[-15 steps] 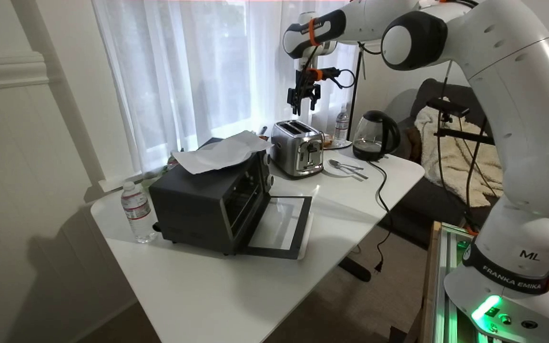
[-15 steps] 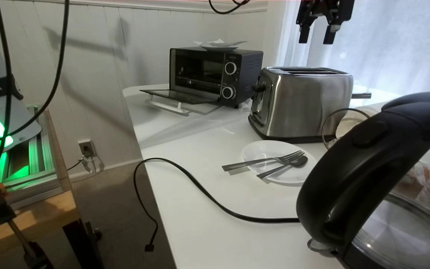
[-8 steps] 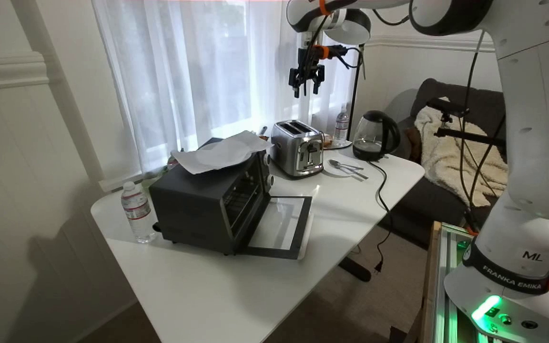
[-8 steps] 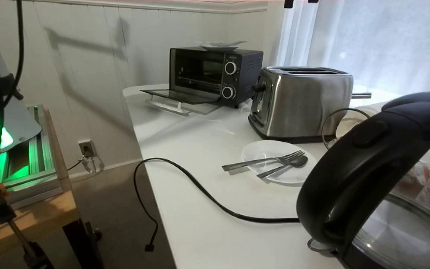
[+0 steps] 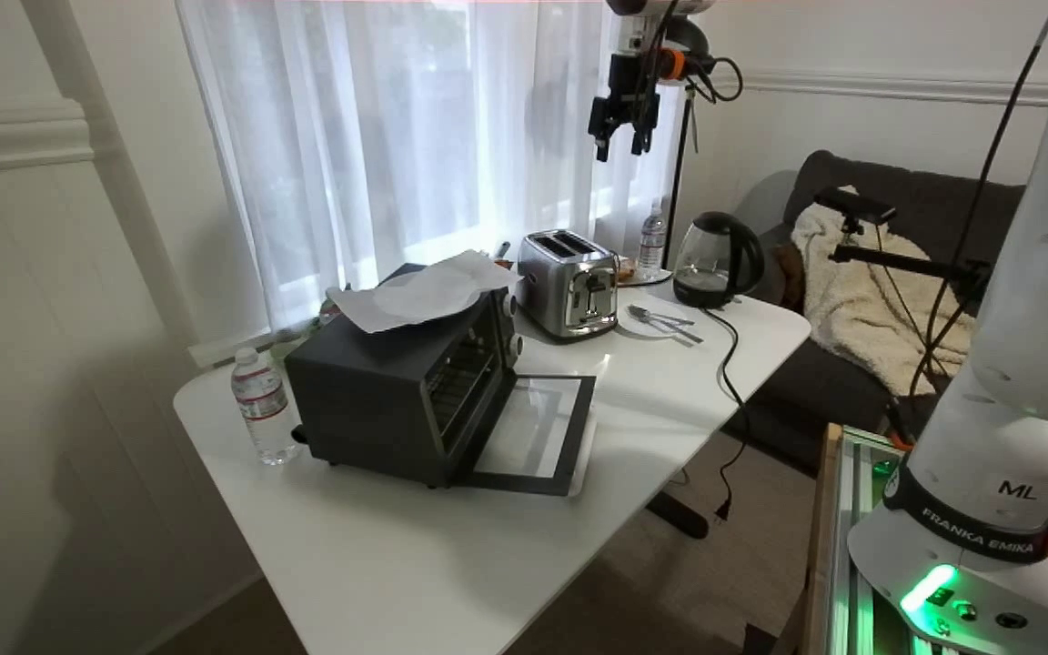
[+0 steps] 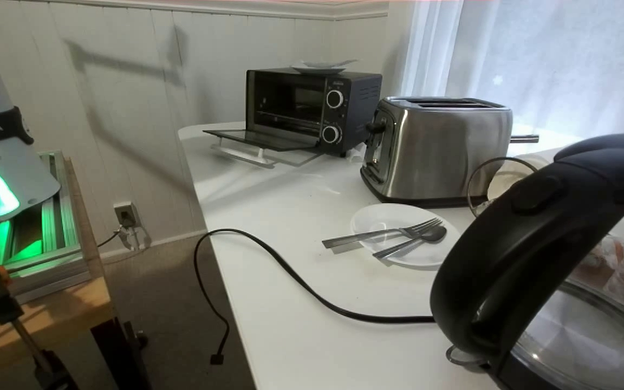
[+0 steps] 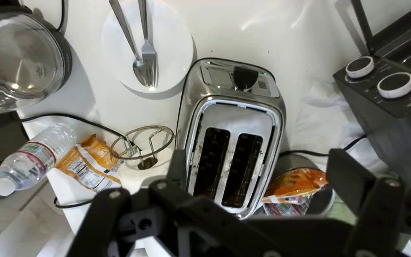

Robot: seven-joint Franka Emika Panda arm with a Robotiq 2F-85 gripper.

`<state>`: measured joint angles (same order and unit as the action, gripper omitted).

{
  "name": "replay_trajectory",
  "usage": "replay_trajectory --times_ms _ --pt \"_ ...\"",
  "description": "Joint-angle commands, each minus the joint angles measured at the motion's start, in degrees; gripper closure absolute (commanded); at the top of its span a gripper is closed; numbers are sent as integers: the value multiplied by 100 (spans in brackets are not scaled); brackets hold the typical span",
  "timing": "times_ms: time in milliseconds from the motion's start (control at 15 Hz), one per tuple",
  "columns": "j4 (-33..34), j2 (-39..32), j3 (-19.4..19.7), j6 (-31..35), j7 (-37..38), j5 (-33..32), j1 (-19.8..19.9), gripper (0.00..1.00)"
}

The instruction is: Move the toaster to the right

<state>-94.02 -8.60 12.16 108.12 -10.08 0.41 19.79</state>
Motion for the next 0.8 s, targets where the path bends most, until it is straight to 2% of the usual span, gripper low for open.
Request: replay_trajectory --times_ms 0,400,467,733 --pt "-1247 1030 93 238 -299 -299 -159 0" --pt "-2058 1750 123 108 -844 -529 -306 0" --pt "-1611 1364 169 18 -666 -400 -298 0" --pt "-1844 1548 177 21 -770 -412 -345 0"
